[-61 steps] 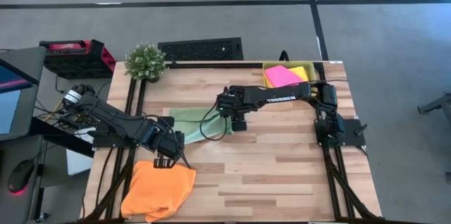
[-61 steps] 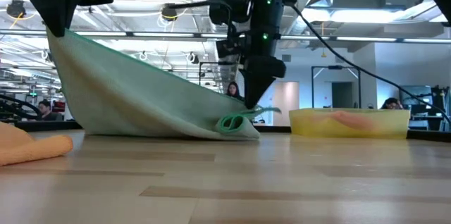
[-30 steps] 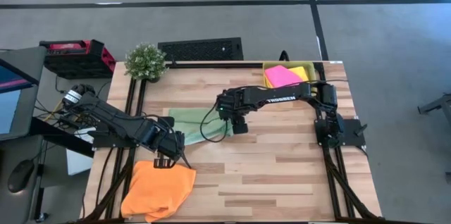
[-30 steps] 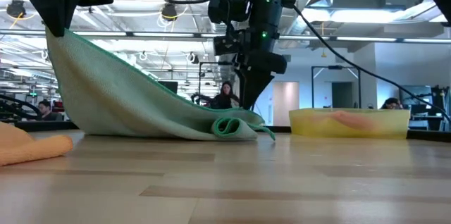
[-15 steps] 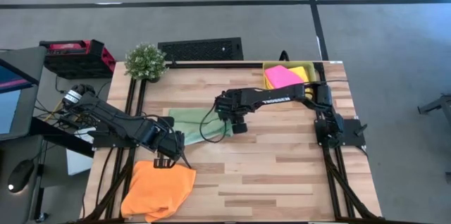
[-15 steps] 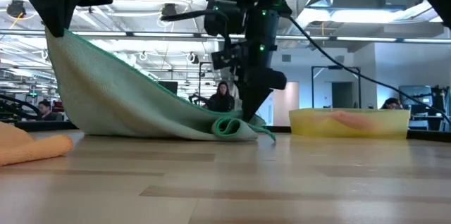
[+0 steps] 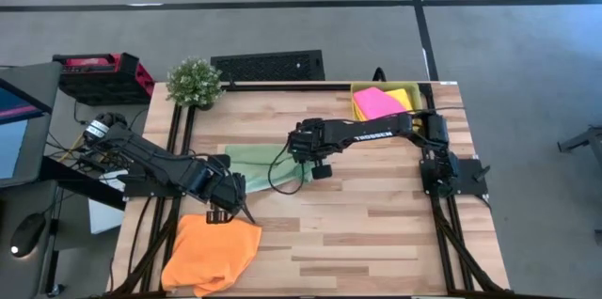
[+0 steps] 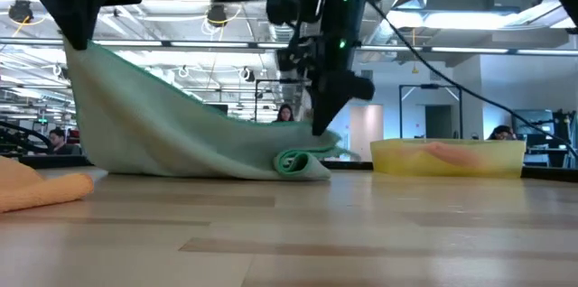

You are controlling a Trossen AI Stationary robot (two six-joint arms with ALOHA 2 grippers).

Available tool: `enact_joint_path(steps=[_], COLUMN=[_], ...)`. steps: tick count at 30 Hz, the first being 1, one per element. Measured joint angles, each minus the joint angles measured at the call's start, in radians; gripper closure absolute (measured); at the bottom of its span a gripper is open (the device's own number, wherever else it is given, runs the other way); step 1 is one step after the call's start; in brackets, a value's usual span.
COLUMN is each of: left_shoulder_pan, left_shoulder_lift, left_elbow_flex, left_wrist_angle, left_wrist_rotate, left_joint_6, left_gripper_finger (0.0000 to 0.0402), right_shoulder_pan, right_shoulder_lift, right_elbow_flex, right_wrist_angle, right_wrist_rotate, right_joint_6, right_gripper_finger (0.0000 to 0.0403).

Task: Fold microfiber towels
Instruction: Fold the light green towel

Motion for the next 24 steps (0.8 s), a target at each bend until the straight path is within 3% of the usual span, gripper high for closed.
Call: enact_joint_path(steps=[2, 6, 9, 12, 16, 20, 24], left_shoulder_pan=[0.000, 0.000, 0.001, 0.001, 0.000, 0.008, 0.047], left_shoulder_lift=[0.000, 0.000, 0.000, 0.000, 0.000, -0.001, -0.001], left_elbow_flex=[0.000, 0.008, 0.030, 0.073, 0.154, 0.226, 0.278], left_wrist_angle=[-0.020, -0.102, -0.160, -0.205, -0.246, -0.263, -0.272], left_wrist_rotate=[-0.050, -0.262, -0.420, -0.562, -0.725, -0.855, -0.950], left_joint_6=[-0.015, -0.084, -0.155, -0.216, -0.286, -0.264, -0.238], left_gripper_finger=[0.0401, 0.0401, 0.0401, 0.0401, 0.0401, 0.0401, 0.0401], right_shoulder_pan=[0.013, 0.028, 0.038, 0.038, 0.023, 0.018, -0.004], right_shoulder_lift=[-0.026, -0.099, -0.163, -0.231, -0.320, -0.378, -0.420], right_elbow_flex=[0.000, 0.000, 0.000, 0.000, 0.001, 0.001, 0.001], right_wrist_angle=[-0.025, -0.048, -0.076, -0.098, -0.107, -0.114, -0.093], right_wrist_rotate=[0.035, 0.069, 0.156, 0.241, 0.268, 0.456, 0.569], right_joint_6=[0.000, 0.029, 0.057, 0.091, 0.137, 0.165, 0.194], right_gripper_finger=[0.0385, 0.0395, 0.0391, 0.0395, 0.0397, 0.0394, 0.0398])
